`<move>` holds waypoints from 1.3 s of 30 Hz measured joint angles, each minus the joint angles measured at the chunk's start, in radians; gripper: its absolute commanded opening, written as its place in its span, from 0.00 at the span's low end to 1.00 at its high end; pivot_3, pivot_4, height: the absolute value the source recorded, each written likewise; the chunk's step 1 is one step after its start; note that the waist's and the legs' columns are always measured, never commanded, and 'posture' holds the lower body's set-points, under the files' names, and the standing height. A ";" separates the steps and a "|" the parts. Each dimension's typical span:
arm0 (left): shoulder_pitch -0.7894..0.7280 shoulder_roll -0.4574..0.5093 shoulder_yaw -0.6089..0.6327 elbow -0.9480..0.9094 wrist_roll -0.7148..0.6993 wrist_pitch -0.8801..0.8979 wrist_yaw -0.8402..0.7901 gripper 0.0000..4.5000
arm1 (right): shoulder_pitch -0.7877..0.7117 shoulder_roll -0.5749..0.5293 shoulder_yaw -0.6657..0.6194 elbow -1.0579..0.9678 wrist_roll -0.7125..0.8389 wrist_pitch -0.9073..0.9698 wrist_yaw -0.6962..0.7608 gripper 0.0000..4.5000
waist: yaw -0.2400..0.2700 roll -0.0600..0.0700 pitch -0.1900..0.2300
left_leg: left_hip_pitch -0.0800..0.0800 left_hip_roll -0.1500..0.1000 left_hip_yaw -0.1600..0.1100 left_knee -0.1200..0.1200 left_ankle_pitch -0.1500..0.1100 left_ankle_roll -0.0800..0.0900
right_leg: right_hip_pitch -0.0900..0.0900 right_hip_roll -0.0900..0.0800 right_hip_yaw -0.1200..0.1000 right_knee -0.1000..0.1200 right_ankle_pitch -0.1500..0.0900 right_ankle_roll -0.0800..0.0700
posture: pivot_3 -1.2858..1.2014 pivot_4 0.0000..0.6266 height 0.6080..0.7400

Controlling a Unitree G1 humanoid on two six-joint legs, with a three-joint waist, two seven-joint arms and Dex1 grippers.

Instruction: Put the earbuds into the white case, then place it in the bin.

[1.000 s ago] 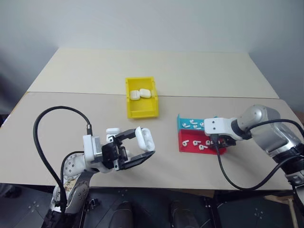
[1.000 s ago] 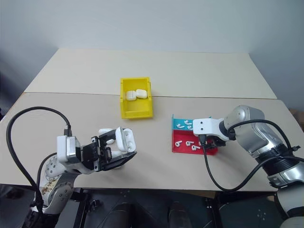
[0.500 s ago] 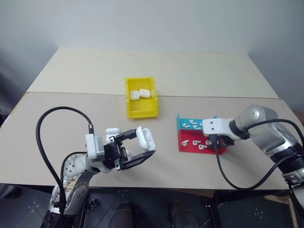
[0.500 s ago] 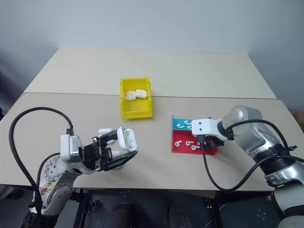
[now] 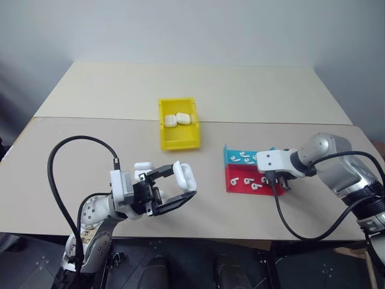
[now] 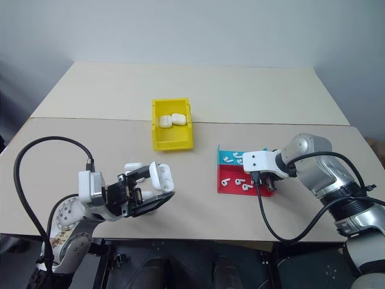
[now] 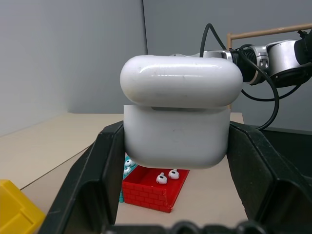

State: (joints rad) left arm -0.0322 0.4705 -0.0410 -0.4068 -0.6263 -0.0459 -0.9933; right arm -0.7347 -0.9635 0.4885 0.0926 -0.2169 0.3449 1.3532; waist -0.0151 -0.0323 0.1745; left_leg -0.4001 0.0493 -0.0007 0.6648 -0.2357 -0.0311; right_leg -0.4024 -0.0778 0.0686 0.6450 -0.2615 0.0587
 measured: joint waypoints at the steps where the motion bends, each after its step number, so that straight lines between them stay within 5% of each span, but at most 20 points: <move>1: 0.000 -0.001 0.000 0.000 0.000 0.000 0.002 0.62 | 0.000 0.000 -0.001 0.000 0.000 0.000 0.001 0.21 | 0.000 0.000 0.000 | 0.000 0.000 0.000 0.000 0.000 0.000 | 0.000 0.000 0.000 0.000 0.000 0.000 | 0.52 0.24 1.00; 14: -0.088 -0.013 0.018 0.026 -0.022 0.022 0.000 0.62 | 0.022 -0.032 -0.193 -0.139 0.093 0.172 0.000 0.21 | 0.001 0.000 0.000 | -0.001 0.000 0.000 0.000 0.000 0.000 | -0.001 0.000 0.000 0.001 0.000 0.000 | 0.52 0.24 1.00; 19: -0.225 -0.015 0.019 0.037 -0.067 0.136 0.025 0.62 | 0.028 -0.007 -0.515 -0.294 0.326 0.337 -0.048 0.21 | 0.004 0.000 0.000 | -0.003 0.000 -0.002 0.000 0.000 0.000 | -0.001 0.000 -0.001 0.000 0.000 0.000 | 0.52 0.24 1.00; 25: -0.383 -0.033 0.006 0.039 -0.162 0.280 0.018 0.62 | 0.148 0.166 -0.896 -0.544 0.689 0.324 -0.107 0.21 | 0.004 0.000 0.000 | -0.003 0.000 -0.003 0.001 0.000 0.000 | 0.000 0.000 -0.002 0.000 0.000 0.000 | 0.52 0.24 1.00; 33: -0.446 -0.109 -0.021 0.097 -0.262 0.385 -0.062 0.62 | 0.183 0.385 -0.933 -0.631 0.984 0.206 -0.240 0.21 | -0.009 0.002 -0.001 | 0.000 0.000 -0.002 0.002 0.000 0.000 | 0.001 0.001 0.000 0.002 0.000 0.001 | 0.52 0.24 1.00; 39: -0.440 -0.156 -0.028 0.140 -0.260 0.374 -0.158 0.62 | 0.163 0.455 -0.868 -0.603 1.047 0.064 -0.225 0.21 | -0.004 0.002 -0.001 | -0.001 0.000 -0.002 0.002 0.000 0.000 | 0.001 0.001 0.000 0.001 0.000 0.001 | 0.52 0.24 1.00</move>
State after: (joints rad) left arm -0.4718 0.3144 -0.0686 -0.2671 -0.8864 0.3283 -1.1511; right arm -0.5718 -0.5081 -0.3798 -0.5109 0.8300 0.4094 1.1280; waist -0.0195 -0.0299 0.1732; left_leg -0.4007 0.0491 -0.0031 0.6666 -0.2360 -0.0307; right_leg -0.4013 -0.0770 0.0682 0.6462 -0.2612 0.0592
